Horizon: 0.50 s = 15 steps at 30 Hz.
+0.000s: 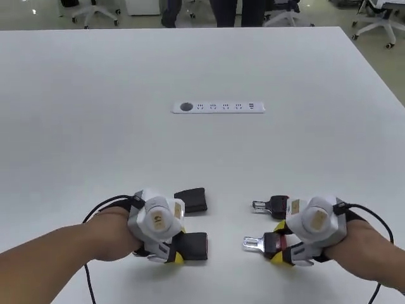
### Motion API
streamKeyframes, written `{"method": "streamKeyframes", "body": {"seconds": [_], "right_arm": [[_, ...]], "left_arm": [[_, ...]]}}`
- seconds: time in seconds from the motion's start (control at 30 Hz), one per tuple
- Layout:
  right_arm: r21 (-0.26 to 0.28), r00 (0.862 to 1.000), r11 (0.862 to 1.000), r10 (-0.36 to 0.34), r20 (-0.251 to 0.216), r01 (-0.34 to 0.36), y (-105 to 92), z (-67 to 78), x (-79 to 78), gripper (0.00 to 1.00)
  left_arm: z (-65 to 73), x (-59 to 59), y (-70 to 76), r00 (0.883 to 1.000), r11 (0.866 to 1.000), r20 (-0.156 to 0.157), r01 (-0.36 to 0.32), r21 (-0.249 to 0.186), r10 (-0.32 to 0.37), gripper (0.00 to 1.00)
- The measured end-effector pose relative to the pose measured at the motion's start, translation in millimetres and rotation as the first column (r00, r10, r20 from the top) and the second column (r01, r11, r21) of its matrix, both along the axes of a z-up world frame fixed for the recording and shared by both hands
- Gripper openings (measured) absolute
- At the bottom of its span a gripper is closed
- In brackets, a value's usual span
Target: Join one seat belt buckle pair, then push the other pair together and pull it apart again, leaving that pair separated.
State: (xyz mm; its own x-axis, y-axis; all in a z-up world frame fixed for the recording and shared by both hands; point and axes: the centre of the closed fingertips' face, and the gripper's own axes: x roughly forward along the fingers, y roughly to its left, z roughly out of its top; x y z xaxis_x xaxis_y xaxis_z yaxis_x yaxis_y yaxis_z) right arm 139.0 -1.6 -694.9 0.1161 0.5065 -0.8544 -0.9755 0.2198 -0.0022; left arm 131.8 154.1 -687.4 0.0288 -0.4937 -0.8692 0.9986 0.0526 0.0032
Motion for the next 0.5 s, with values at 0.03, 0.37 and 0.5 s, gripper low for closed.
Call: {"method": "streamKeyframes", "body": {"seconds": [0.03, 0.37, 0.5], "right_arm": [[0.004, 1.0, 1.0, 0.003, -0.001, -0.003, 3.5, 0.0, -1.3, 0.34], [0.01, 0.998, 0.998, 0.063, 0.002, -0.063, 36.0, -0.5, -11.9, 0.33], [0.024, 0.997, 0.996, 0.081, 0.009, -0.081, 50.1, -1.8, -14.2, 0.33]], "left_arm": [[-1.2, 1.1, 1.1, 1.0, 1.0, -0.002, -0.006, -0.004, 0.006, 0.33], [-3.1, 2.5, 2.0, 1.0, 1.0, -0.004, -0.022, -0.011, 0.022, 0.33], [-4.7, 3.3, 3.3, 1.0, 1.0, -0.003, -0.027, -0.01, 0.027, 0.33]]}}
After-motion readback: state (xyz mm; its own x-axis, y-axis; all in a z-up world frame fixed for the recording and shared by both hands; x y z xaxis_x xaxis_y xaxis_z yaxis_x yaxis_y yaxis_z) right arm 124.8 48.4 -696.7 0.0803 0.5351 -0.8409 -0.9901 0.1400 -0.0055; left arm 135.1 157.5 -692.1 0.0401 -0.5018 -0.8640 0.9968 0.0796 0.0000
